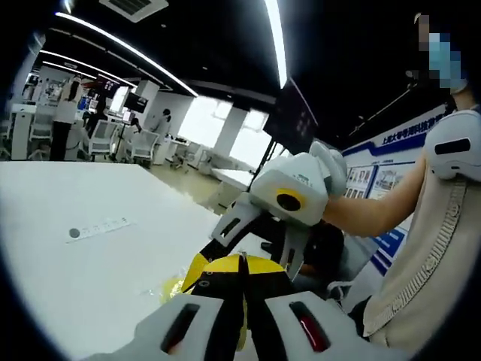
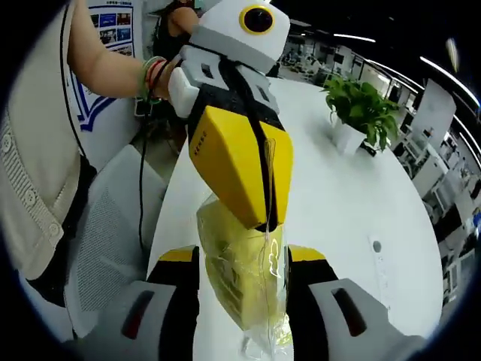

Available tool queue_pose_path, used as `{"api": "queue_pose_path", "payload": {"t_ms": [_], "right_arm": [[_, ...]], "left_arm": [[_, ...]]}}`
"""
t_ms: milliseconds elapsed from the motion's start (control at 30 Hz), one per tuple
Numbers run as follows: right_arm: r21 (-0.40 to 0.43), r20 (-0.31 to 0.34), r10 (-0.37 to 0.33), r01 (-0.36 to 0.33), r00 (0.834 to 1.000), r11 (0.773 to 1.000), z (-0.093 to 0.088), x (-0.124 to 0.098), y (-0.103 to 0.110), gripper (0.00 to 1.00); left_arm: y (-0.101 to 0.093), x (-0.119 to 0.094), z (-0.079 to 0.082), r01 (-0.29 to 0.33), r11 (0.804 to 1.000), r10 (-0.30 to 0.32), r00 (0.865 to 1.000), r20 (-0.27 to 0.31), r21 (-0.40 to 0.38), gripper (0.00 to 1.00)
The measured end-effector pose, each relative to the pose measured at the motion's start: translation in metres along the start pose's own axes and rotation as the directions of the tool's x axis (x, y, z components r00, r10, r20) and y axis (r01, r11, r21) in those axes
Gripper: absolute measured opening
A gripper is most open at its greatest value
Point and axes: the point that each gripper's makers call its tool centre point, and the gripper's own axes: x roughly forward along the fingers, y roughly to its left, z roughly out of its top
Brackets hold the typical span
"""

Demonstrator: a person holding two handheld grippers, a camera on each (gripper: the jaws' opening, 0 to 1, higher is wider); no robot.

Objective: Compare the silicone blocks by pressing each to a similar depth, holding the contact briefly, and releasing to observe deformation and rebound differences across the visible hardness samples.

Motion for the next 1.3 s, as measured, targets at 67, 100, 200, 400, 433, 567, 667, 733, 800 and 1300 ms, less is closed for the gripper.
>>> {"api": "queue_pose_path", "payload": {"t_ms": [67,100,200,400,433,567,667,733,800,1300], "right_arm": [[0.019,0.016,-0.022,0.022,1.0,1.0,0.002,-0.001,-0.003,0.46],[0.054,0.017,-0.046,0.045,0.999,0.998,0.002,-0.002,-0.006,0.5],[0.097,0.025,-0.111,0.108,0.994,0.989,0.001,-0.003,-0.017,0.57],[0.168,0.051,-0.204,0.193,0.978,0.967,0.001,-0.012,-0.029,0.6],[0.19,0.044,-0.245,0.233,0.968,0.954,0.0,-0.015,-0.034,0.61],[0.256,0.088,-0.298,0.268,0.95,0.929,0.003,-0.024,-0.032,0.62],[0.288,0.116,-0.316,0.273,0.942,0.918,0.001,-0.033,-0.026,0.62],[0.303,0.121,-0.351,0.302,0.928,0.904,-0.004,-0.038,-0.024,0.63],[0.35,0.128,-0.372,0.309,0.919,0.884,-0.009,-0.042,-0.019,0.62],[0.527,0.153,-0.565,0.417,0.811,0.74,-0.048,-0.07,0.009,0.67]], "left_arm": [[0.001,-0.001,-0.001,-0.006,1.0,0.006,1.0,0.0,0.0,0.0],[0.002,-0.001,-0.002,-0.009,1.0,0.009,1.0,-0.001,-0.005,0.0],[0.005,-0.003,-0.002,-0.013,1.0,0.013,1.0,0.004,-0.016,0.0],[0.011,-0.007,-0.003,-0.04,0.999,0.04,0.999,0.005,-0.026,0.0],[0.012,-0.008,-0.003,-0.046,0.999,0.046,0.999,0.008,-0.028,0.0],[0.017,-0.011,-0.004,-0.07,0.997,0.07,0.998,0.005,-0.038,0.0],[0.022,-0.013,-0.005,-0.094,0.994,0.095,0.995,0.007,-0.052,0.0],[0.025,-0.015,-0.005,-0.105,0.993,0.106,0.994,0.009,-0.061,0.0],[0.025,-0.016,-0.006,-0.107,0.992,0.108,0.994,0.01,-0.063,0.0],[0.033,-0.019,-0.019,-0.152,0.986,0.151,0.988,-0.032,-0.068,0.0]]}}
